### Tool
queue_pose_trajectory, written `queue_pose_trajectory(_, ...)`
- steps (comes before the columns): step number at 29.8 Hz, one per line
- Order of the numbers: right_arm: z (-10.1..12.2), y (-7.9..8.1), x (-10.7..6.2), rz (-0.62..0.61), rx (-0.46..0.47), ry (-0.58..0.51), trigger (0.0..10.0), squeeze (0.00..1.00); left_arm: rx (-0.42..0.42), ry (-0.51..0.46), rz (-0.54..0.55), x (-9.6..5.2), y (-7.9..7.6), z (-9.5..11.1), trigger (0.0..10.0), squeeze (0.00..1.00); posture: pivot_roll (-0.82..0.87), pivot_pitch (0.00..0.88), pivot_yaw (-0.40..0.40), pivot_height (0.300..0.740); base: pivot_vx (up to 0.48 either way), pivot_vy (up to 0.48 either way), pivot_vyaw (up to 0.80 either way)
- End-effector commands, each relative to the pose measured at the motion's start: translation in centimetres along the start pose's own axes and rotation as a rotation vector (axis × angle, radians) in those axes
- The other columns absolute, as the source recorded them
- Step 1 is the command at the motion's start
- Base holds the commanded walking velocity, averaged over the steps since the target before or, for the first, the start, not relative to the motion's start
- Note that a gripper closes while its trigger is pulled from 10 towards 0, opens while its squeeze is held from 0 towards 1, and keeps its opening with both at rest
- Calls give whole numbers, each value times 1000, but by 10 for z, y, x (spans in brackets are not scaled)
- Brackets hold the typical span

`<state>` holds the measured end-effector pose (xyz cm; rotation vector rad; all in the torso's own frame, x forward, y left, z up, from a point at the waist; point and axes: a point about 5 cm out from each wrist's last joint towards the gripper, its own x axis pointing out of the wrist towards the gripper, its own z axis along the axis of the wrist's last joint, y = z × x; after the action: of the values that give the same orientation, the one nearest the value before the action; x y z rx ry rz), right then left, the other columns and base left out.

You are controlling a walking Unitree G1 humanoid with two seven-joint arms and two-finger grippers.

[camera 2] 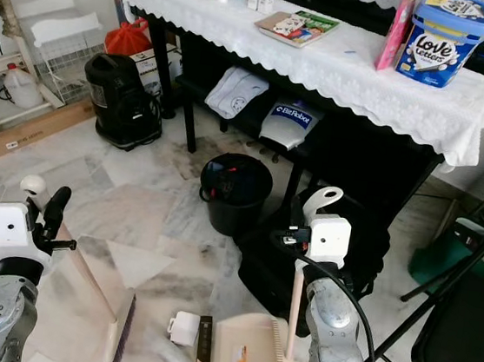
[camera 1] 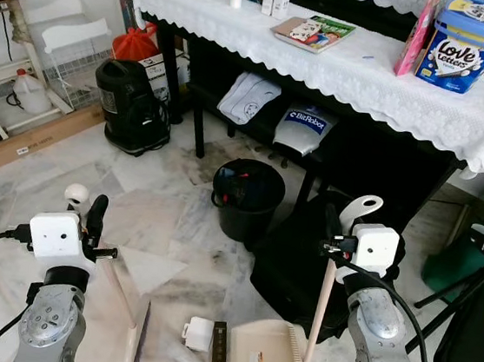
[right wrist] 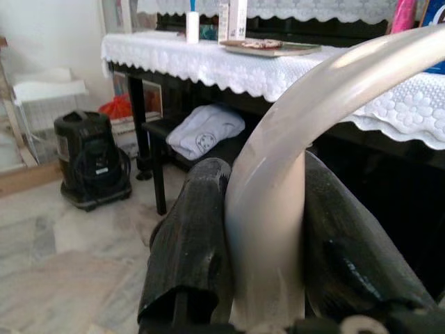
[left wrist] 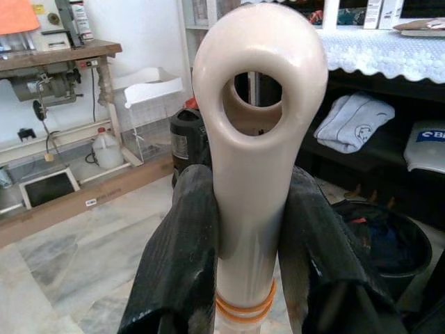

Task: Sweep floor

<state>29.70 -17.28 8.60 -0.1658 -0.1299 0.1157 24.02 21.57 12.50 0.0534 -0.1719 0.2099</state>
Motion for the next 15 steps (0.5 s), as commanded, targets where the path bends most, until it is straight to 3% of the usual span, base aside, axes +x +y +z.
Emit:
queue_pose_trajectory(1,-5,0,-3,4,-30,2,10000,0,10,-29,-9,3,2,8,10000,0,-18,145,47,740,0,0,0)
queue_pose_trajectory(8,-12,-1,-5,17,-113,11,10000,0,20,-17,-25,1,6,7,10000,0,-8,172,66,740,0,0,0)
queue_pose_trajectory(15,-15,0,1,6,-134,7,10000,0,18,-21,-32,2,7,10,10000,0,4,187,77,740,0,0,0)
